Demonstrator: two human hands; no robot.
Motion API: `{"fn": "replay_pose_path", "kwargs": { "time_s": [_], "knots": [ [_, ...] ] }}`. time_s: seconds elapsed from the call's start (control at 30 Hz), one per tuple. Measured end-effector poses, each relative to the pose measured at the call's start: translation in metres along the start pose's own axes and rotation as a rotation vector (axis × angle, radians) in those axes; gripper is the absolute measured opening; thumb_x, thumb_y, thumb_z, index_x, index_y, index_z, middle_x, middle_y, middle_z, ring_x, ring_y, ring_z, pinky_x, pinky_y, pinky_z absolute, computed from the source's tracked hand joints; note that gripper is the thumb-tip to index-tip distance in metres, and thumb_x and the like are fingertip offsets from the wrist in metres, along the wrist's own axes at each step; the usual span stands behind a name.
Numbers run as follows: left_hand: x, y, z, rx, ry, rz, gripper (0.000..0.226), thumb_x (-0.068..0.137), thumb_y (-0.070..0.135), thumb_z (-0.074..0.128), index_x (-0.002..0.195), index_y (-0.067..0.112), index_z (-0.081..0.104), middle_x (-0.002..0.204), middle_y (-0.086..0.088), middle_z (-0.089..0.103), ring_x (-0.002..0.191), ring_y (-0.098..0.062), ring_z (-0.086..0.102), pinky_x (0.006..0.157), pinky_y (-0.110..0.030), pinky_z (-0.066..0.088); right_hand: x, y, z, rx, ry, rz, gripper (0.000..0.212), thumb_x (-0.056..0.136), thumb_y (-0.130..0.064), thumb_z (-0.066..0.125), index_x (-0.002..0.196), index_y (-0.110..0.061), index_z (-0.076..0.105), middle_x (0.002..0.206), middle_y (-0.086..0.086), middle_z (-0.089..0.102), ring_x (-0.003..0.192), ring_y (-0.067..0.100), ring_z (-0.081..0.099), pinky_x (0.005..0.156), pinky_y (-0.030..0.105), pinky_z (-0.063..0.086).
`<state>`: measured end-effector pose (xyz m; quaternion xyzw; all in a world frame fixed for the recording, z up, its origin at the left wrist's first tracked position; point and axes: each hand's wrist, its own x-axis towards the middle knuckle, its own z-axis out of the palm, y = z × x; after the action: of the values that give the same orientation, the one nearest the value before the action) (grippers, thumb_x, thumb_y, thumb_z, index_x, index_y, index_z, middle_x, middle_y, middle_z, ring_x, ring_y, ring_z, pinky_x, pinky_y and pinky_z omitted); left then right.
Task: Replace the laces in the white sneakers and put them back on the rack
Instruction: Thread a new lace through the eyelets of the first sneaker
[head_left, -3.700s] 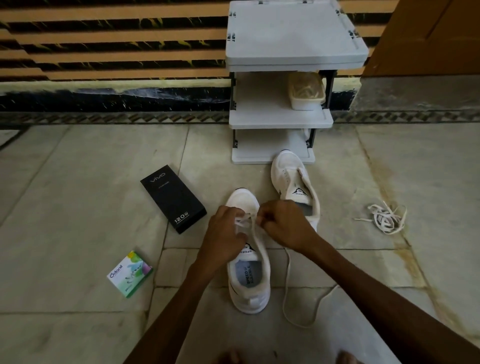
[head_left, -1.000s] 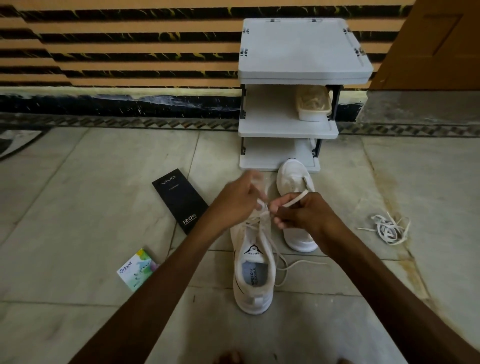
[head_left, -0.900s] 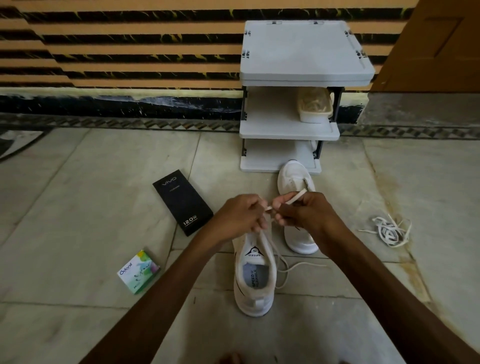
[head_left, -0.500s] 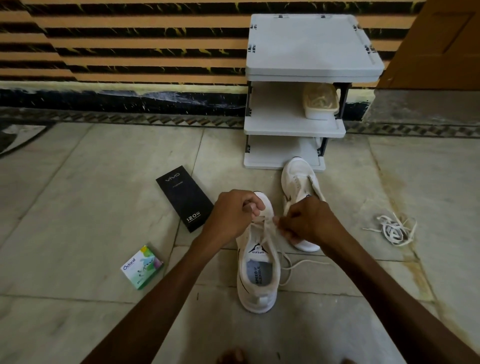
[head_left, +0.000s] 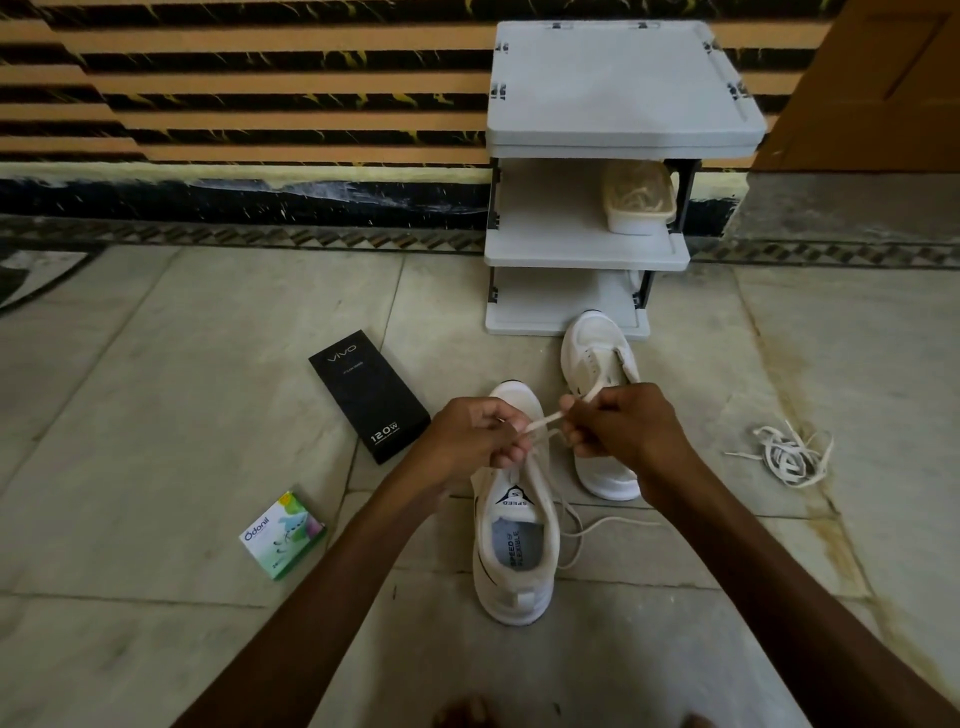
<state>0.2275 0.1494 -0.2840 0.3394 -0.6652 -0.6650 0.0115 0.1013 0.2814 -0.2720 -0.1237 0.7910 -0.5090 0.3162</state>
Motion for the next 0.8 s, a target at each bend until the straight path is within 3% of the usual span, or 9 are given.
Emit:
{"fn": "replay_pose_path", "kwargs": {
  "time_s": [0.07, 0.13, 0.23, 0.3, 0.37, 0.47, 0.57, 0.7, 0.8],
  "knots": [
    [0.001, -0.002, 0.000, 0.055, 0.041, 0.064, 0.012, 0.093, 0.006, 0.060, 0.100, 0.004, 0.070, 0.080, -0.006, 0.072, 0.067, -0.007, 0.065, 0.060, -0.015, 0.051, 0.000, 0.001, -0.002, -0.082, -0.042, 0.026, 0.031, 0.087, -0.027, 0.072, 0.071, 0.000, 0.072, 0.059, 0.007, 0.070, 0.052, 0.014, 0.064, 0.068, 0.031, 0.061],
    [0.004, -0.004, -0.001, 0.166, 0.092, 0.132, 0.014, 0.094, 0.003, 0.058, 0.096, 0.008, 0.071, 0.078, -0.002, 0.072, 0.070, -0.009, 0.067, 0.063, -0.016, 0.053, 0.002, 0.002, -0.003, -0.460, -0.013, 0.018, 0.039, 0.088, -0.040, 0.067, 0.064, -0.009, 0.071, 0.051, -0.001, 0.065, 0.048, 0.007, 0.062, 0.055, 0.017, 0.052],
    [0.008, -0.004, 0.000, 0.316, 0.145, 0.174, 0.019, 0.093, 0.000, 0.057, 0.094, 0.013, 0.071, 0.078, 0.000, 0.072, 0.071, -0.011, 0.069, 0.069, -0.023, 0.055, 0.000, 0.004, -0.001, -0.860, 0.195, -0.142, 0.031, 0.083, -0.048, 0.069, 0.087, -0.018, 0.074, 0.071, 0.002, 0.068, 0.058, 0.013, 0.061, 0.055, 0.021, 0.046],
    [0.008, -0.002, 0.002, 0.369, 0.169, 0.198, 0.017, 0.091, 0.002, 0.060, 0.100, 0.016, 0.066, 0.079, -0.001, 0.073, 0.069, -0.009, 0.070, 0.070, -0.026, 0.057, -0.001, 0.006, 0.000, -0.772, 0.223, -0.340, 0.029, 0.082, -0.037, 0.072, 0.107, -0.023, 0.070, 0.095, 0.002, 0.071, 0.074, 0.018, 0.066, 0.068, 0.025, 0.049],
    [0.006, -0.001, 0.004, 0.402, 0.193, 0.231, 0.019, 0.090, 0.007, 0.064, 0.106, 0.018, 0.060, 0.079, 0.000, 0.072, 0.067, -0.007, 0.069, 0.070, -0.027, 0.057, 0.001, 0.006, 0.002, -0.671, 0.084, -0.457, 0.033, 0.082, -0.024, 0.074, 0.114, -0.023, 0.068, 0.108, -0.002, 0.070, 0.081, 0.019, 0.068, 0.076, 0.024, 0.047],
    [0.005, 0.001, 0.006, 0.493, 0.234, 0.270, 0.028, 0.088, 0.015, 0.069, 0.110, 0.021, 0.052, 0.079, 0.001, 0.069, 0.071, -0.010, 0.068, 0.073, -0.029, 0.058, 0.003, 0.007, 0.009, -0.497, -0.207, -0.419, 0.014, 0.083, -0.012, 0.074, 0.095, -0.018, 0.074, 0.087, -0.003, 0.072, 0.060, 0.012, 0.069, 0.068, 0.028, 0.056],
    [0.004, 0.004, 0.006, 0.513, 0.246, 0.264, 0.033, 0.087, 0.020, 0.071, 0.112, 0.021, 0.049, 0.080, -0.001, 0.069, 0.073, -0.013, 0.068, 0.075, -0.033, 0.058, 0.010, 0.020, 0.016, -0.552, -0.196, -0.502, 0.004, 0.083, -0.019, 0.076, 0.084, -0.023, 0.075, 0.073, -0.008, 0.069, 0.050, 0.001, 0.064, 0.066, 0.030, 0.058],
    [0.001, 0.006, 0.003, 0.513, 0.248, 0.263, 0.036, 0.088, 0.020, 0.070, 0.115, 0.021, 0.045, 0.080, -0.001, 0.069, 0.071, -0.011, 0.067, 0.074, -0.030, 0.057, 0.010, 0.024, 0.022, -0.499, -0.165, -0.596, 0.013, 0.081, -0.028, 0.078, 0.094, -0.026, 0.076, 0.088, -0.008, 0.073, 0.054, -0.001, 0.062, 0.065, 0.028, 0.055],
    [0.001, 0.005, 0.001, 0.517, 0.268, 0.260, 0.045, 0.087, 0.022, 0.071, 0.118, 0.023, 0.039, 0.081, -0.001, 0.069, 0.069, -0.011, 0.067, 0.074, -0.030, 0.058, 0.008, 0.024, 0.024, -0.446, -0.146, -0.628, 0.009, 0.080, -0.028, 0.078, 0.088, -0.026, 0.076, 0.087, -0.007, 0.074, 0.053, 0.004, 0.064, 0.064, 0.028, 0.054]
  ]
}}
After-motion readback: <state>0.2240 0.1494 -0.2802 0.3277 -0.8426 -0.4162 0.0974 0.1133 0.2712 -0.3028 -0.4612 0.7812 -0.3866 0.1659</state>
